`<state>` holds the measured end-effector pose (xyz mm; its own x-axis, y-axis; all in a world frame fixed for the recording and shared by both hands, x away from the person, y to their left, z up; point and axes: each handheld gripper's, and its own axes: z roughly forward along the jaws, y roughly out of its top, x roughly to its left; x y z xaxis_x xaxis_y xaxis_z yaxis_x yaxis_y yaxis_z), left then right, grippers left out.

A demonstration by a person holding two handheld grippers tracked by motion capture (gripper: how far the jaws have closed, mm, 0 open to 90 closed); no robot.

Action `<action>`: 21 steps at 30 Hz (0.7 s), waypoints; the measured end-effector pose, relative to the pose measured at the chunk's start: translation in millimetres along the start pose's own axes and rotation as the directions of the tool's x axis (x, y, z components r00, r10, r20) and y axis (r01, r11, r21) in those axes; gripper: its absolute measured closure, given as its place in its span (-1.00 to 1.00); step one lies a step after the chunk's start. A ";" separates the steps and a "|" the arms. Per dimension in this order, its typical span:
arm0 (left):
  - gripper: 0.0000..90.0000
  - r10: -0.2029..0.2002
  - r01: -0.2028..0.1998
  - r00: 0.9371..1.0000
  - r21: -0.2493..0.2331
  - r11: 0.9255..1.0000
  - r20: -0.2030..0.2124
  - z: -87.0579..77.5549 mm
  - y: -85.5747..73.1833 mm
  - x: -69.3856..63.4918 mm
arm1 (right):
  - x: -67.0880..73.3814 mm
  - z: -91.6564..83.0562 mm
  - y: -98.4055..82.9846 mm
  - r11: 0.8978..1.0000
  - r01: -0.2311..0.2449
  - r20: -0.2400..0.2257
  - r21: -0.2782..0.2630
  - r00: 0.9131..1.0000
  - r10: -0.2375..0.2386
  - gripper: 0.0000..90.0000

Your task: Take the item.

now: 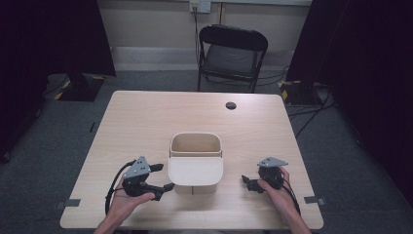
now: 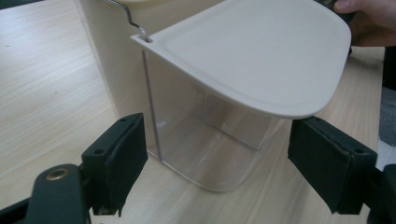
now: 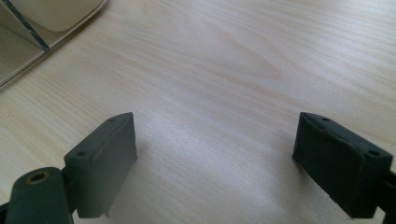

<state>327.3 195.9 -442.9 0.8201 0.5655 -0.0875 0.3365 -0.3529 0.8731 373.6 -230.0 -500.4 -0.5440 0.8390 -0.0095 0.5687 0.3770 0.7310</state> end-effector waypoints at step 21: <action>-0.58 0.033 -0.033 0.999 -0.010 0.999 0.025 8.0 5.9 -7.3 | -0.2 0.1 0.1 1.000 0.002 -0.001 0.000 1.000 -0.002 -0.72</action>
<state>327.0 183.6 -440.9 0.8420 0.5348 -0.0707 0.3051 -0.3640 0.8800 373.8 -230.1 -500.4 -0.5454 0.8381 -0.0103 0.5679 0.3785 0.7310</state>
